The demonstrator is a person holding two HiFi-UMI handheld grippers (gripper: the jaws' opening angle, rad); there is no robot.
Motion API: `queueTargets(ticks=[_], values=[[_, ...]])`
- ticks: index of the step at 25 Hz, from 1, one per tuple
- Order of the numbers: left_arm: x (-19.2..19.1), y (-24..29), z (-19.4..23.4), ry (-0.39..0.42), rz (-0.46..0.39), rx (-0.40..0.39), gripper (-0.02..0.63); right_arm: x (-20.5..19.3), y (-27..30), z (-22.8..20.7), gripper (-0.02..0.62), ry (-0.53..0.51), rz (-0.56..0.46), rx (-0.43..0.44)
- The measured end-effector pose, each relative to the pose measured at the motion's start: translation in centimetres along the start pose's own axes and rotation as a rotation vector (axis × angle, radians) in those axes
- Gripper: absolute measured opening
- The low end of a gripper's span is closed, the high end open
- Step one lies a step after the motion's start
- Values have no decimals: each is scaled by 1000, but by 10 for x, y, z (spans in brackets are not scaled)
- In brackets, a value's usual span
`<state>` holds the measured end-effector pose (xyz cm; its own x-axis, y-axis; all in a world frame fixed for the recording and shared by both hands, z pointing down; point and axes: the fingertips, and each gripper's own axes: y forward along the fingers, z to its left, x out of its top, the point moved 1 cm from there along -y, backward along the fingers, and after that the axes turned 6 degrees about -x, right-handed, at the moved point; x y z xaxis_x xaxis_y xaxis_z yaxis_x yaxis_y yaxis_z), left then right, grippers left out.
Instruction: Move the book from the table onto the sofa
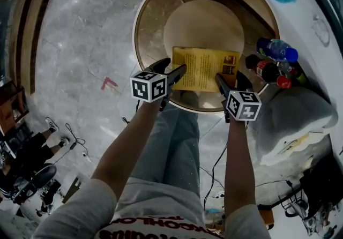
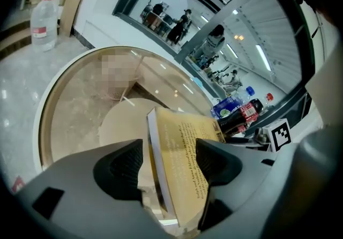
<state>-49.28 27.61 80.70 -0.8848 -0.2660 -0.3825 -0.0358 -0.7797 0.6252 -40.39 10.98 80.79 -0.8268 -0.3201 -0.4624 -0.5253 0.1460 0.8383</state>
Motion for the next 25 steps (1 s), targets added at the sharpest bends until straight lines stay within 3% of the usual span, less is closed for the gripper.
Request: queueTargets(ticks=[8,13,17,20,25], values=[[-2,3,-2,54,-13,69,298,-2,3,9,331,4,-7,10],[4,0,0,-33,-117,82,296,-9,2,10,330,30,3,9],[6,-1,3,22,-92,100,290,-14,-1,13,322,47,-5,6],[17,-11,1,64,-126,111,238,-9,-9,17,303,51,-42,-6],[35,-30,-10,122,-165,113,235,9,-26,29,285,53,-92,-24]])
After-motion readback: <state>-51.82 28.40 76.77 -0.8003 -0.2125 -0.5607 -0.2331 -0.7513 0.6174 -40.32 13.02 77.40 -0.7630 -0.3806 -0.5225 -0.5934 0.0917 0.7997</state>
